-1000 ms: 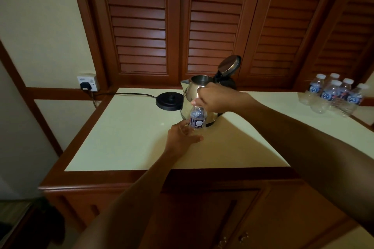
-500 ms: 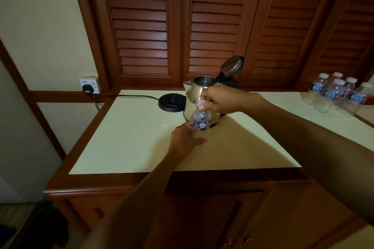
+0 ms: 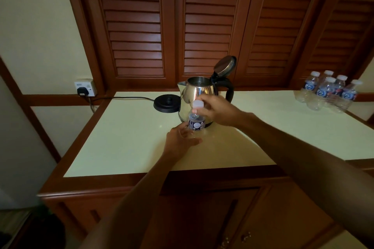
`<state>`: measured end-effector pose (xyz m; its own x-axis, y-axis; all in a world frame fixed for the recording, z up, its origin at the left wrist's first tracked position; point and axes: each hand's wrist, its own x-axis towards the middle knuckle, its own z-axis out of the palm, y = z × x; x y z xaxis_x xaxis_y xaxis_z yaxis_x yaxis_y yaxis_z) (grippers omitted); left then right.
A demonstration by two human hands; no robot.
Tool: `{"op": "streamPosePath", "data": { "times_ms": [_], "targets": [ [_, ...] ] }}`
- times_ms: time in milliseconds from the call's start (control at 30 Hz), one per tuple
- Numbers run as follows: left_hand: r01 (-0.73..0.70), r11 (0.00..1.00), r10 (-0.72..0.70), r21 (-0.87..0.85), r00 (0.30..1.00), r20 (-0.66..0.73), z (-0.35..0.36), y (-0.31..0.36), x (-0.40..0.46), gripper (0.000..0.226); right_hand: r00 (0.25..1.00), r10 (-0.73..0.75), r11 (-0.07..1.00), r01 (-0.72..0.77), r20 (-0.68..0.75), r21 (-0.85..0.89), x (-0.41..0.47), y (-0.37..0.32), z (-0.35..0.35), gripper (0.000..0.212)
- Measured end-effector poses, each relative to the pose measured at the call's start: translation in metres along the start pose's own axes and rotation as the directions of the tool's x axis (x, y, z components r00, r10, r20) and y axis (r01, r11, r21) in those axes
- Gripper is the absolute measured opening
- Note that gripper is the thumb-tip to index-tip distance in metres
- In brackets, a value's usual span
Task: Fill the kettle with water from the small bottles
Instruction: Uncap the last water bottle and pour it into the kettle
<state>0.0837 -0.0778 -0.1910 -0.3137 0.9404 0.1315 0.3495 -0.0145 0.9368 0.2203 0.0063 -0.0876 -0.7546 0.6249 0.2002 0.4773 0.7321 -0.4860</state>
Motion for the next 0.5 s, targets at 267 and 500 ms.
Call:
{"op": "streamPosePath", "data": {
  "times_ms": [267, 500],
  "targets": [
    [-0.016, 0.976, 0.015, 0.217, 1.0, 0.005, 0.006, 0.007, -0.002, 0.063, 0.992, 0.114, 0.904, -0.084, -0.048, 0.42, -0.02, 0.022, 0.035, 0.07],
    [-0.124, 0.844, 0.034, 0.522, 0.983, 0.18, 0.048, 0.016, 0.015, 0.061, 0.935, 0.272, 0.932, -0.198, -0.227, 0.302, -0.046, 0.078, 0.001, 0.059]
  ]
}}
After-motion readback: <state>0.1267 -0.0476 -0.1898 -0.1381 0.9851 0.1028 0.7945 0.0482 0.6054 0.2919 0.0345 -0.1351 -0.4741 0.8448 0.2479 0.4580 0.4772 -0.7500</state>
